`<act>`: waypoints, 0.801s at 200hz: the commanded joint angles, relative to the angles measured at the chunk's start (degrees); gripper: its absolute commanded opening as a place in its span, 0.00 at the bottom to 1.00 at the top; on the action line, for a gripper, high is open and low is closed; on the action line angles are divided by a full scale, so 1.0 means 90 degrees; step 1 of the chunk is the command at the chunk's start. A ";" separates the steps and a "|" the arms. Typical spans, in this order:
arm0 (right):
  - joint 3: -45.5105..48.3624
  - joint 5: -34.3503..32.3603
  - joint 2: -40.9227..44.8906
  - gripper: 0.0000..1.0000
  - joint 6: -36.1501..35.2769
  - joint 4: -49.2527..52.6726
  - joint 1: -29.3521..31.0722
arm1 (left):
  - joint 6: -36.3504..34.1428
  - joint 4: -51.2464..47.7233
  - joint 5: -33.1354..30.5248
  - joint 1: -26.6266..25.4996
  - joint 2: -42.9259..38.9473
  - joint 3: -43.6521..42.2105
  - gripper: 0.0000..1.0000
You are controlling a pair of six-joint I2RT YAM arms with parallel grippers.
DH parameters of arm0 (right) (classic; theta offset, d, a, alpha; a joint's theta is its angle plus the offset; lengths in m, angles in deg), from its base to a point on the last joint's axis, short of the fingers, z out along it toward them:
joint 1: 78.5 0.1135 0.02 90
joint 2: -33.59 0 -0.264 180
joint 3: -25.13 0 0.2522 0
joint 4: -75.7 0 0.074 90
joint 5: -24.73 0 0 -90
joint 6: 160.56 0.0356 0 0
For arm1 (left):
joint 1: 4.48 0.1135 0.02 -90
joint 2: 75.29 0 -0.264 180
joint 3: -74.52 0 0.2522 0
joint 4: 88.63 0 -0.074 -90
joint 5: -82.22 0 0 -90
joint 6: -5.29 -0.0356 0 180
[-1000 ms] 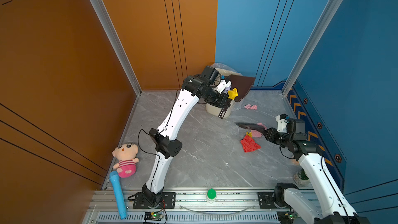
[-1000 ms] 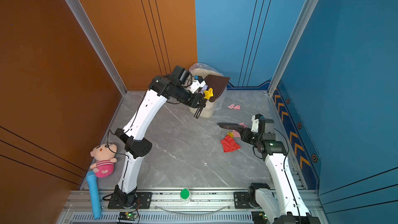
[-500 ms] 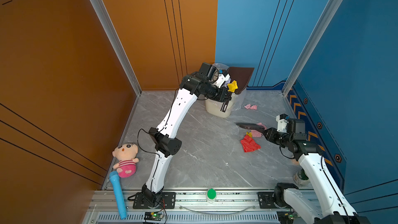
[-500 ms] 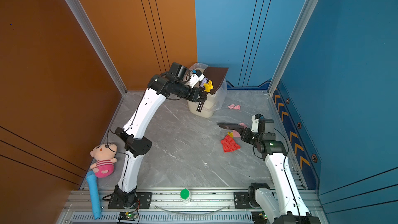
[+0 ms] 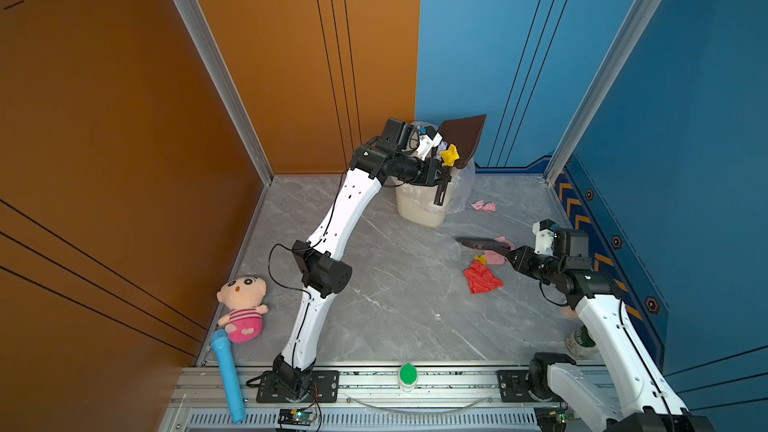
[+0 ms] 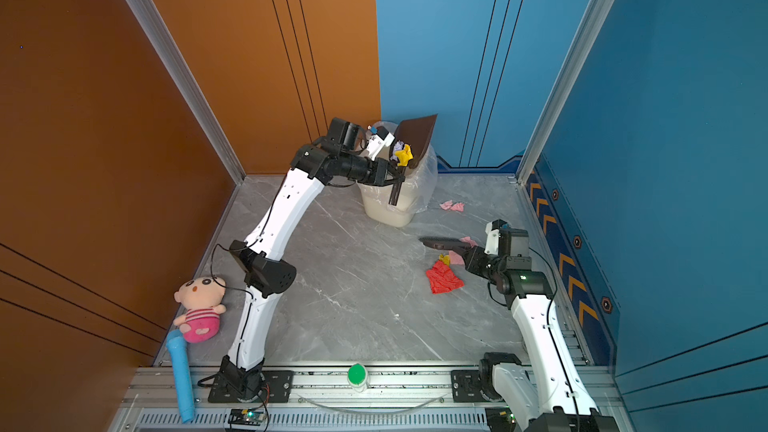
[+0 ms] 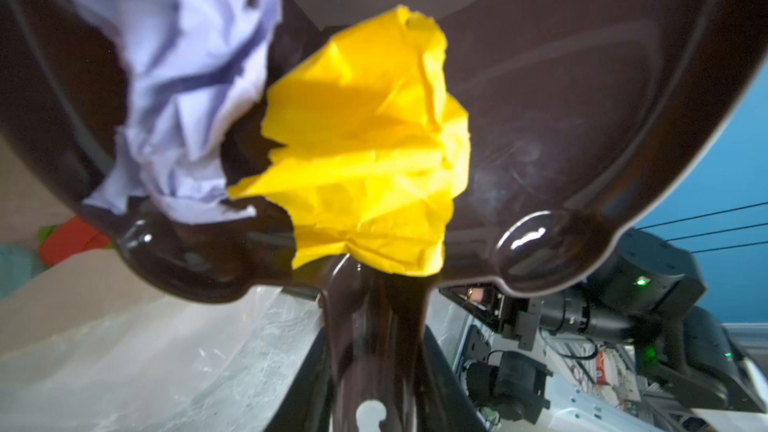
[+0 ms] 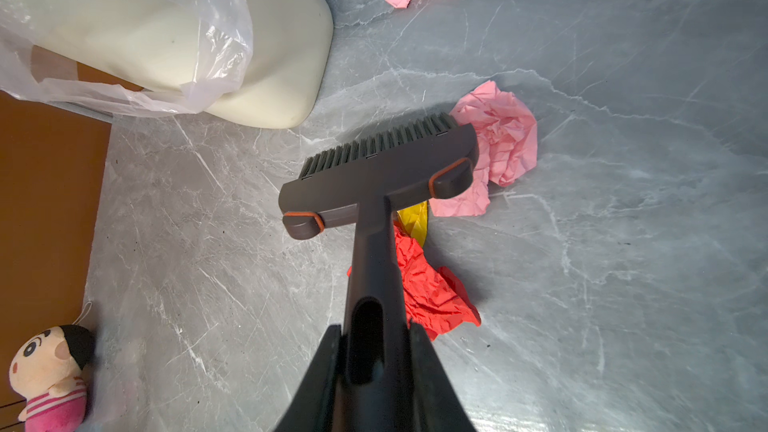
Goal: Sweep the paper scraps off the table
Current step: 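Raise the dustpan with the left gripper over the bin rim, then tilt the dustpan upright with the left gripper to dump scraps into the bin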
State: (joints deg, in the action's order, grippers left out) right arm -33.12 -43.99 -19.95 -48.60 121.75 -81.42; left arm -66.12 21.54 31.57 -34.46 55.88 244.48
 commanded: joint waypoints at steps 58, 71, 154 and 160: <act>-0.0008 0.0136 -0.0029 0.00 0.0061 -0.0307 -0.0062 | 0.1183 0.1677 0.1210 0.0179 0.0352 -0.0202 0.00; -0.0017 0.0127 -0.0038 0.00 0.0062 -0.0297 -0.0066 | 0.1387 0.1951 0.1333 0.0186 0.0358 -0.0294 0.00; -0.0017 0.0116 0.0009 0.00 0.0051 -0.0278 -0.0078 | 0.2949 0.3794 0.2019 0.0264 0.0320 -0.0806 0.00; -0.0019 0.0116 0.0002 0.00 0.0046 -0.0278 -0.0086 | 0.3059 0.3951 0.2049 0.0264 0.0305 -0.0893 0.00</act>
State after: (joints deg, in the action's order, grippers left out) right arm -33.12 -43.99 -20.28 -48.60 121.31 -81.68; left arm -43.06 49.65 46.57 -32.54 59.16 238.01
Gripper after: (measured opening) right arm 0.255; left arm 0.302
